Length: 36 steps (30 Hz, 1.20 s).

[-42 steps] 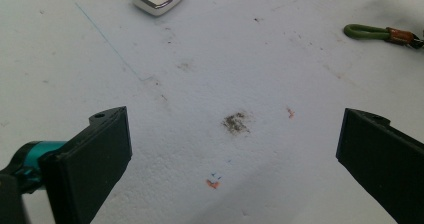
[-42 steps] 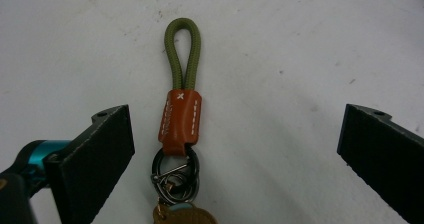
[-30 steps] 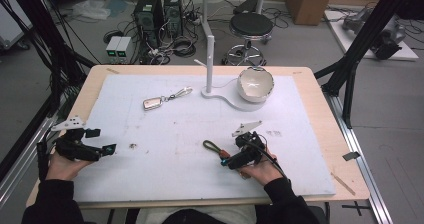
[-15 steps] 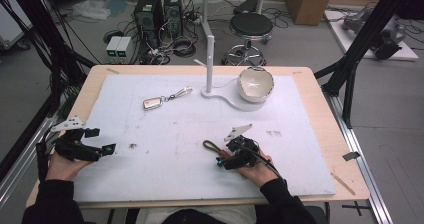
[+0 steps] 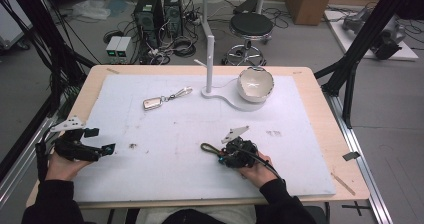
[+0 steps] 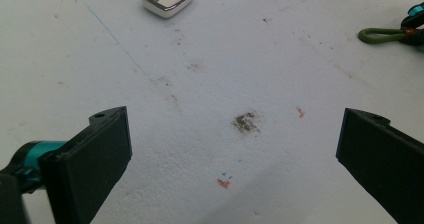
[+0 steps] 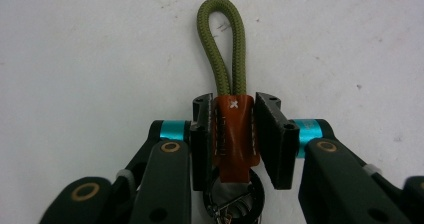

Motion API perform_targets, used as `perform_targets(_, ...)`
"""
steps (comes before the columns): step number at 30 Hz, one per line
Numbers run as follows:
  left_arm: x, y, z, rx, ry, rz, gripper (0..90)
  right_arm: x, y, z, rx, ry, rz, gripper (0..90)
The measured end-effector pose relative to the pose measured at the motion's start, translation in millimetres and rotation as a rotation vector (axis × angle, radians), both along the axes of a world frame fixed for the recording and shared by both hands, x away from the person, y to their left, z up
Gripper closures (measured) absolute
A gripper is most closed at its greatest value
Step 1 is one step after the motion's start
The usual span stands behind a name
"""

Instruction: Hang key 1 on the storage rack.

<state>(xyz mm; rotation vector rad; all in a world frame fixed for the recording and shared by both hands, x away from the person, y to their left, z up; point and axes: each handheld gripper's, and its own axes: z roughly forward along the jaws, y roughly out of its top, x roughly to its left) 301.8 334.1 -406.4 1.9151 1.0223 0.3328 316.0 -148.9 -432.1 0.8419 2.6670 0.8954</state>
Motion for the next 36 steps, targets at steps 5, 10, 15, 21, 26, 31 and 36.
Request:
perform_targets(5, 0.0, 0.6, 0.1, 0.002, -0.001, -0.001, 1.7, -0.8, -0.3, 0.8, 0.007, 0.012, 0.004, 71.6)
perform_targets(10, -0.3, 1.1, 0.3, -0.001, -0.004, 0.006, 1.7, -3.9, 1.4, 1.9, 0.012, 0.017, 0.027, 72.5)
perform_targets(15, -1.6, 4.7, -0.2, -0.011, -0.007, 0.016, 1.7, -5.8, -1.3, 8.7, 0.031, 0.012, 0.029, 72.4)
perform_targets(21, -2.8, 9.7, -3.1, -0.022, -0.003, 0.03, 1.7, -4.2, -11.6, 21.6, 0.082, -0.005, 0.013, 72.4)
perform_targets(26, -3.2, 9.2, -2.7, -0.022, -0.005, 0.03, 1.7, -0.5, -20.5, 28.7, 0.11, -0.018, -0.007, 72.4)
perform_targets(31, -3.4, 9.3, -2.5, -0.024, -0.005, 0.031, 1.7, 5.2, -23.9, 37.1, 0.131, -0.027, -0.018, 72.3)
perform_targets(36, -3.3, 9.9, -2.4, -0.027, -0.005, 0.03, 1.7, 14.0, -22.7, 53.1, 0.135, -0.035, -0.023, 72.3)
